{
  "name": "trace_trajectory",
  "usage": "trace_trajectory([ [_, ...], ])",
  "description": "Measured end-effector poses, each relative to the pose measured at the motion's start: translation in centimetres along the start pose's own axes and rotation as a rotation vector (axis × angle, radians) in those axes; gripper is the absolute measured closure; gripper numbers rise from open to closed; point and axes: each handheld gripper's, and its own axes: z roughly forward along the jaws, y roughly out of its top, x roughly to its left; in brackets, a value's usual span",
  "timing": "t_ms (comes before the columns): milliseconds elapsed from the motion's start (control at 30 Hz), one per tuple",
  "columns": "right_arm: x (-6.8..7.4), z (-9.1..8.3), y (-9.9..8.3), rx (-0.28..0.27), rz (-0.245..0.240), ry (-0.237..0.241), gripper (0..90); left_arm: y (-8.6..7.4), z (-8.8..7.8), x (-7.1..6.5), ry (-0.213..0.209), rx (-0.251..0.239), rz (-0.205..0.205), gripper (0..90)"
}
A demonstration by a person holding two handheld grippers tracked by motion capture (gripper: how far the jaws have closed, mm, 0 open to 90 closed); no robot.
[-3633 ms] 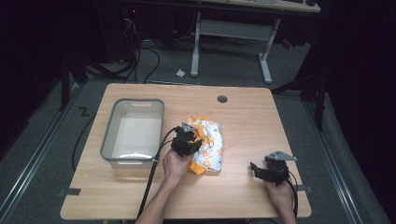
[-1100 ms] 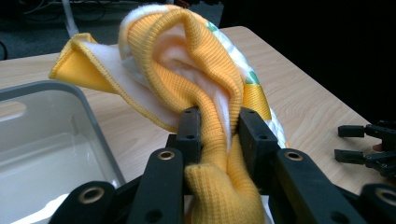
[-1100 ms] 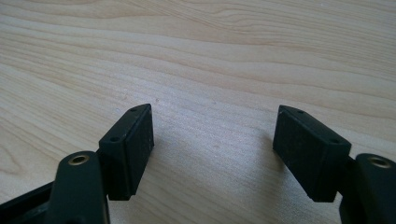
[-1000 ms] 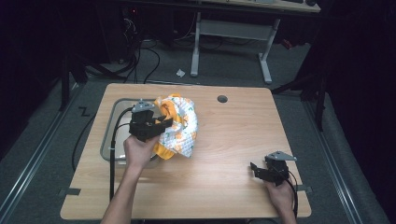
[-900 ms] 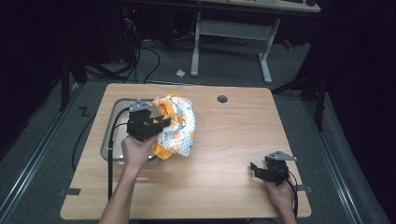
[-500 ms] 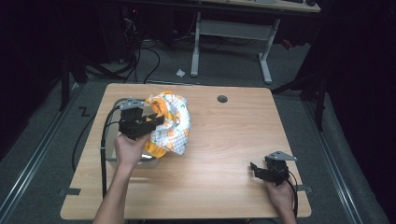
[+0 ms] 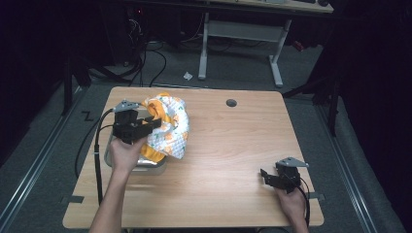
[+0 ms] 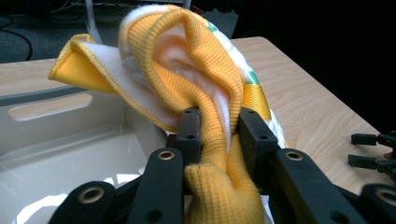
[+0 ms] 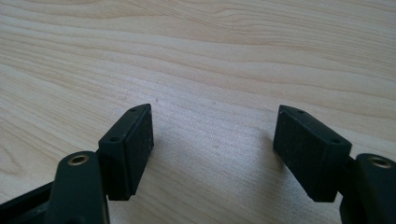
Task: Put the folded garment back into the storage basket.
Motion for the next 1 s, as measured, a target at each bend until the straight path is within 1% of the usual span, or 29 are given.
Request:
trace_trajectory([
  [267,0.0,0.0,0.0,0.0,0.0,0.0,29.0,-0.1,-0.7,1.1,0.014,0.001,-0.009,72.3],
  [433,0.0,0.0,0.0,0.0,0.0,0.0,29.0,-0.2,-0.8,1.7,0.025,0.01,0.0,72.3],
  [633,0.0,0.0,0.0,0.0,0.0,0.0,29.0,-0.3,-0.6,2.4,0.035,0.029,0.004,72.3],
  [767,0.0,0.0,0.0,0.0,0.0,0.0,29.0,-0.5,-0.6,2.9,0.062,0.04,0.006,72.3],
  [833,0.0,0.0,0.0,0.0,0.0,0.0,29.0,-0.6,-0.5,3.2,0.063,0.044,-0.002,72.3],
  [967,0.0,0.0,0.0,0.0,0.0,0.0,29.0,-0.9,-0.3,3.7,0.077,0.059,-0.001,72.3],
  [1000,0.0,0.0,0.0,0.0,0.0,0.0,29.0,-1.1,-0.2,4.0,0.079,0.064,-0.007,72.3],
])
